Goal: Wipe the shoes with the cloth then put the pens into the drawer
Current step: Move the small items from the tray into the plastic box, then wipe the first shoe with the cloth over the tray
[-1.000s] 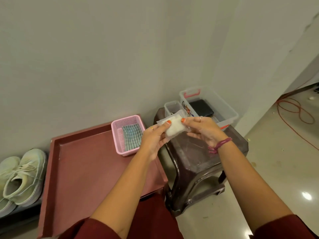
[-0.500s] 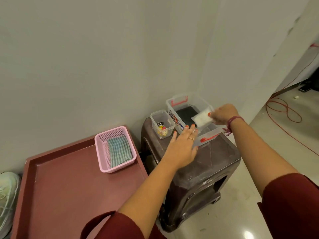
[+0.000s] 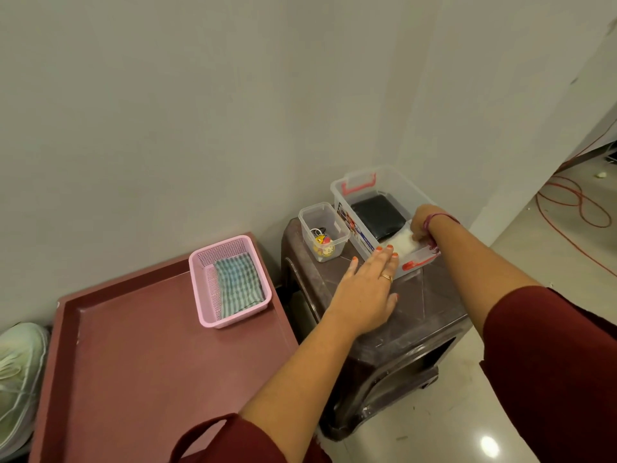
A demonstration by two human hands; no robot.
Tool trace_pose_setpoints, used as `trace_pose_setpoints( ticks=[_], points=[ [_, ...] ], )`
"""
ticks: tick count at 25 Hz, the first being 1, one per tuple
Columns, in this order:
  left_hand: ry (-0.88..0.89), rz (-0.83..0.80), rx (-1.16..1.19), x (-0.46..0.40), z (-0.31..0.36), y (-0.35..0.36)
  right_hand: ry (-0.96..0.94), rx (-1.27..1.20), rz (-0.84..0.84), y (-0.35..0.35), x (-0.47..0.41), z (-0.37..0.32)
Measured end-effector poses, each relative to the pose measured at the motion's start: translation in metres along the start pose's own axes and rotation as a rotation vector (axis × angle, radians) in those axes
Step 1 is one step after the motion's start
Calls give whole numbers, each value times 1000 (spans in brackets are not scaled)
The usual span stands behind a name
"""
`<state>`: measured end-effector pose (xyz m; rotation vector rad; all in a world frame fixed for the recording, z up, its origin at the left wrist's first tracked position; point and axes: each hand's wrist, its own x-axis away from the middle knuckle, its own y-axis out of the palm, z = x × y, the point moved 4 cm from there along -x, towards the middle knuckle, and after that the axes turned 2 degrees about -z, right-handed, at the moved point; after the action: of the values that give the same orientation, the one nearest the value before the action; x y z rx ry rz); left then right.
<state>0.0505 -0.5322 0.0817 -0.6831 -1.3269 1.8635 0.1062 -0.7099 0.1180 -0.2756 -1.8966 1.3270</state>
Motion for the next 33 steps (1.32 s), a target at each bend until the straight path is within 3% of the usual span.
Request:
trace_pose_setpoints(
  ticks=[5,11,14,20,23,27,33],
  points=[
    [-3,18,-18,2,2,0,-32,123,97,12,-4,-3],
    [18,1,46,3,4,-4,-89,95,325,4,6,-3],
    [-19,-4,218,10,-1,-15,-152,-50,415,-10,16,-3],
    [-121,331,545,65,-51,-54,-316,-542,491,-10,70,-16],
    [-255,504,670,120,-95,-67,-384,-822,440,15,103,-40],
    [-575,664,1021,198,-161,-48,-423,-1124,271,64,126,-82],
    [-937,898,1384,303,-225,5,-365,-1294,-1,166,144,-158]
  ],
)
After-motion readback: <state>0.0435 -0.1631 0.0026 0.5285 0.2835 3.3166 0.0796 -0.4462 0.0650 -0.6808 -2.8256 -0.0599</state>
